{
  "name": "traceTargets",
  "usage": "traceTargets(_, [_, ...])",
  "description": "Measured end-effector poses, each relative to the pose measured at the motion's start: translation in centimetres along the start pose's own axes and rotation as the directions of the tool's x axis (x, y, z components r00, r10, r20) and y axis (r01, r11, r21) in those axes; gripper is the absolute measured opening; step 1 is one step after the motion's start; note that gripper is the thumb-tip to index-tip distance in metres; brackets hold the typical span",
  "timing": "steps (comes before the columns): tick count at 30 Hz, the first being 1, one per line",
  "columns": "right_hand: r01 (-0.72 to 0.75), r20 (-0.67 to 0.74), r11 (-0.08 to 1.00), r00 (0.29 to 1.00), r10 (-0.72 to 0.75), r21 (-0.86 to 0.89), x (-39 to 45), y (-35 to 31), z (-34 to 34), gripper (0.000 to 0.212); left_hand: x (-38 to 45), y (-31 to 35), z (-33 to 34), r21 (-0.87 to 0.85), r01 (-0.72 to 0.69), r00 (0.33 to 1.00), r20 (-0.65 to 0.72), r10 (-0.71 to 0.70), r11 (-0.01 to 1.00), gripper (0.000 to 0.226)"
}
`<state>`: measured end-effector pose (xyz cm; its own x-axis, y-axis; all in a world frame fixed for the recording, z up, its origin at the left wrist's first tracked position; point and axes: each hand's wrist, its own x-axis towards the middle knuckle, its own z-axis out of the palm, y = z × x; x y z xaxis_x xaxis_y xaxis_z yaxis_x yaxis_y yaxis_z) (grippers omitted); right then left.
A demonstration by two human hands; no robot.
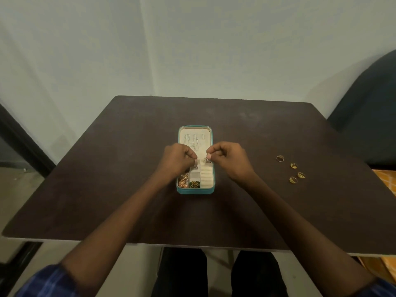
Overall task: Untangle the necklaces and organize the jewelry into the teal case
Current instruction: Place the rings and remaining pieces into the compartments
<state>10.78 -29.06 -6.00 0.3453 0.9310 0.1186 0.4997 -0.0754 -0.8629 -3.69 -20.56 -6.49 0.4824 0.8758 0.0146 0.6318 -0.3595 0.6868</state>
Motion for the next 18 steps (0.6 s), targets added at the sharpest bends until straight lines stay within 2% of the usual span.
traceTargets(13, [0.015, 0.083, 0.995, 0.997, -0.007, -0.094, 0.6, 0.0, 0.2, 0.008, 0.3, 0.0, 0.4, 0.082, 0.002, 0.998, 0.069, -0.008, 0.997, 0.011])
traceTargets(18, [0.012, 0.096, 0.991, 0.995, 0.001, -0.132, 0.9, 0.1, 1.1, 0.005, 0.3, -0.6, 0.9, 0.149, -0.037, 0.999, 0.015, 0.035, 0.988, 0.012])
